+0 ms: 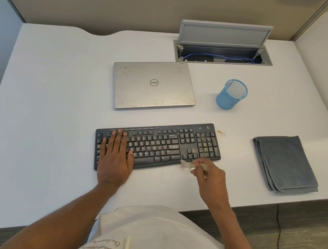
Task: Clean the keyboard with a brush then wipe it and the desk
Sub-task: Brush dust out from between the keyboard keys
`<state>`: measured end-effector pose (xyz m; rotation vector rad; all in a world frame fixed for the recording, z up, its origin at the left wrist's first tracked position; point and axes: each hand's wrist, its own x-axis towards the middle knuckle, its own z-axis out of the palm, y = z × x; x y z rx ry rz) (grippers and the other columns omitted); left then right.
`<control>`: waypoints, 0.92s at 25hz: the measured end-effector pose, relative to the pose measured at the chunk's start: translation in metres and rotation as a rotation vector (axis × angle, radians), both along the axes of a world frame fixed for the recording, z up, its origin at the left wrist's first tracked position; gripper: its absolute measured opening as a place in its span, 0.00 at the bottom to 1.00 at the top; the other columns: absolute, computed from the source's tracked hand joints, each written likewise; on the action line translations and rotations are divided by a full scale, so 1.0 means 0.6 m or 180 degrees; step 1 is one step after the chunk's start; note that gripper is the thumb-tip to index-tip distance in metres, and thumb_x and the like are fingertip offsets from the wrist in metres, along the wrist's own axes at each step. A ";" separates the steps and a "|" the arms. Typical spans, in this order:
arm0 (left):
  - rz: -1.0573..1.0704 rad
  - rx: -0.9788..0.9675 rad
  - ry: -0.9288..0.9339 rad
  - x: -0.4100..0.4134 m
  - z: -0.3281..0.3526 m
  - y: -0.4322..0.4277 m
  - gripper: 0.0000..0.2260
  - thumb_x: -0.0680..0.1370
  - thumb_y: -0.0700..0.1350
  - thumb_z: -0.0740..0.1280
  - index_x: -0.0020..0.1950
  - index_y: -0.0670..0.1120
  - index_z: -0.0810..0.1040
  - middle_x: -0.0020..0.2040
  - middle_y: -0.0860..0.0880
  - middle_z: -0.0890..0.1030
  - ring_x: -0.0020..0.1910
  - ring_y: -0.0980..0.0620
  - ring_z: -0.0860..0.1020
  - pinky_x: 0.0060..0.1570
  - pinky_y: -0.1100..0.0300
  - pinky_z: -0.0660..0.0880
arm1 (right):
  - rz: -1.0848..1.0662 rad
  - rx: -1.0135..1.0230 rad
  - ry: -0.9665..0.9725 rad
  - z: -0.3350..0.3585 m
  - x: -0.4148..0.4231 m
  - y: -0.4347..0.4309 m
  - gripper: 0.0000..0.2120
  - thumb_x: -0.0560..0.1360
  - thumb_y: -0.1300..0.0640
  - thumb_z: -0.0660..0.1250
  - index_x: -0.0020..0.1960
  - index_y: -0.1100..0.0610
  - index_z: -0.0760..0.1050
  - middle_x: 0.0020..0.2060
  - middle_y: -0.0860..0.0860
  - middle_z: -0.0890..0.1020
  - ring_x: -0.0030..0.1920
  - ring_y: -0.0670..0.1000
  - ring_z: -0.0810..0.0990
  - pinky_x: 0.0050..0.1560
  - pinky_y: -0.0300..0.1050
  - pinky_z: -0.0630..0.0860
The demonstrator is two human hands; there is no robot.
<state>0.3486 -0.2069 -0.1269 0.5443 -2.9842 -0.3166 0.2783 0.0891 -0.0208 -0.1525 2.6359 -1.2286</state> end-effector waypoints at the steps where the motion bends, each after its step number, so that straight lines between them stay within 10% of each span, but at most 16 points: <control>1: -0.0010 -0.0001 0.0018 0.000 0.000 0.001 0.30 0.86 0.54 0.46 0.85 0.41 0.61 0.85 0.42 0.62 0.85 0.43 0.58 0.84 0.41 0.51 | -0.0006 0.0032 0.0018 -0.001 -0.004 0.004 0.08 0.83 0.62 0.63 0.58 0.55 0.80 0.45 0.47 0.85 0.45 0.42 0.85 0.49 0.52 0.83; 23: 0.0008 -0.0052 0.0055 0.002 0.000 0.003 0.29 0.87 0.54 0.46 0.85 0.41 0.61 0.84 0.42 0.63 0.85 0.43 0.58 0.84 0.40 0.53 | -0.0011 0.0330 0.0203 0.025 -0.040 0.053 0.08 0.83 0.62 0.61 0.54 0.52 0.76 0.38 0.49 0.82 0.38 0.54 0.82 0.40 0.60 0.80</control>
